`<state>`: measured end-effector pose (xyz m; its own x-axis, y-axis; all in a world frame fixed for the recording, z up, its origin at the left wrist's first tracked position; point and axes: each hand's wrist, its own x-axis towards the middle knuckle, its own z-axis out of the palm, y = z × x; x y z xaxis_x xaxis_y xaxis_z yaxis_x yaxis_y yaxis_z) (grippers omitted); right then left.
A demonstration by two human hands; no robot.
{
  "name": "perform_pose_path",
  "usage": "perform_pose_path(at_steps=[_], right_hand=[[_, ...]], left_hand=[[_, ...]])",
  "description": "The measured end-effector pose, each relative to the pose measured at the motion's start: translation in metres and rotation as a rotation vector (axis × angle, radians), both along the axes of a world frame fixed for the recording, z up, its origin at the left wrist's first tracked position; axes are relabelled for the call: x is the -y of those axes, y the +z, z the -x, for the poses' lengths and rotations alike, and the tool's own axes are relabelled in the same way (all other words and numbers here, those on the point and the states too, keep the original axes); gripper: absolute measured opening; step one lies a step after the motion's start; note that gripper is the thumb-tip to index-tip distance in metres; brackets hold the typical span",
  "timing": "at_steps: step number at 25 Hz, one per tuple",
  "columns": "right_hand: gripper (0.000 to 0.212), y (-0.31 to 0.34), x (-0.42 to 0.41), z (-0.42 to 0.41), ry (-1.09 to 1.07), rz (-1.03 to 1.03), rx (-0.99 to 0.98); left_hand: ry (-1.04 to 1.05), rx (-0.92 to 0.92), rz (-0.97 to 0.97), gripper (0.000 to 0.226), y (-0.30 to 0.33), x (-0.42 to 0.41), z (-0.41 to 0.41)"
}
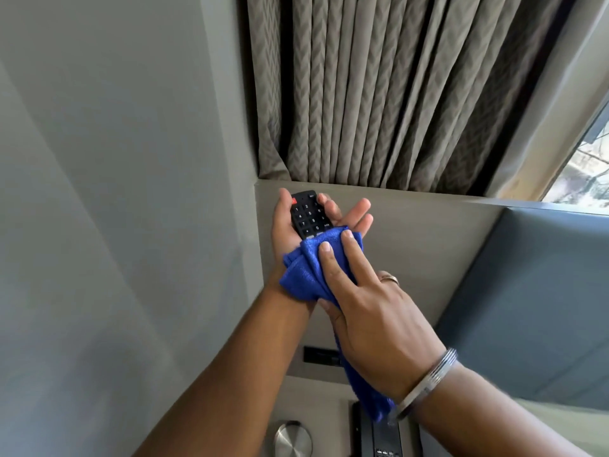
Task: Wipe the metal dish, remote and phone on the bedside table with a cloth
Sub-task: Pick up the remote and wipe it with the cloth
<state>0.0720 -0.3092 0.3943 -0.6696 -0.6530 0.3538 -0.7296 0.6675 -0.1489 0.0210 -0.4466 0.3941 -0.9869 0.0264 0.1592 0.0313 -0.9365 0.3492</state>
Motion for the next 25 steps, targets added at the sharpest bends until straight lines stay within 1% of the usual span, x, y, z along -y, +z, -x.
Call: perform_pose_path(at_steps=[3,6,8,13,17,19,21,22,25], right_hand=[[0.062,0.005,-0.005,-0.001,-0.001,-0.090,-0.024],[0.071,0.000,-0.017,-0.005,0.032,-0.248,0.004],[0.074,-0.004,-0.027,-0.006,0.048,-0.314,0.012],[0.076,-0.012,-0.047,-0.005,0.086,-0.442,0.051],[0.064,-0.001,-0.054,0.008,0.024,-0.386,-0.022],[0.055,0.008,-0.056,0.014,-0.032,-0.302,-0.051],[0.046,0.014,-0.050,0.010,-0.007,-0.165,-0.035],[0.045,0.016,-0.044,0.004,0.026,-0.134,-0.033],[0.041,0.016,-0.023,-0.010,0.076,-0.131,-0.020]], left_hand=[[0.136,0.009,0.061,0.050,-0.001,0.010,0.003],[0.205,0.059,0.074,0.053,-0.009,0.017,0.007],[0.224,0.090,0.057,0.054,-0.019,0.018,0.010],[0.213,0.086,0.019,0.055,-0.037,0.022,0.013],[0.156,0.089,0.003,0.055,-0.039,0.025,0.010],[0.114,0.083,0.048,0.055,-0.035,0.027,0.003],[0.103,0.079,0.132,0.056,-0.033,0.025,-0.003],[0.106,0.079,0.170,0.057,-0.032,0.022,-0.006],[0.114,0.086,0.216,0.058,-0.027,0.013,-0.016]])
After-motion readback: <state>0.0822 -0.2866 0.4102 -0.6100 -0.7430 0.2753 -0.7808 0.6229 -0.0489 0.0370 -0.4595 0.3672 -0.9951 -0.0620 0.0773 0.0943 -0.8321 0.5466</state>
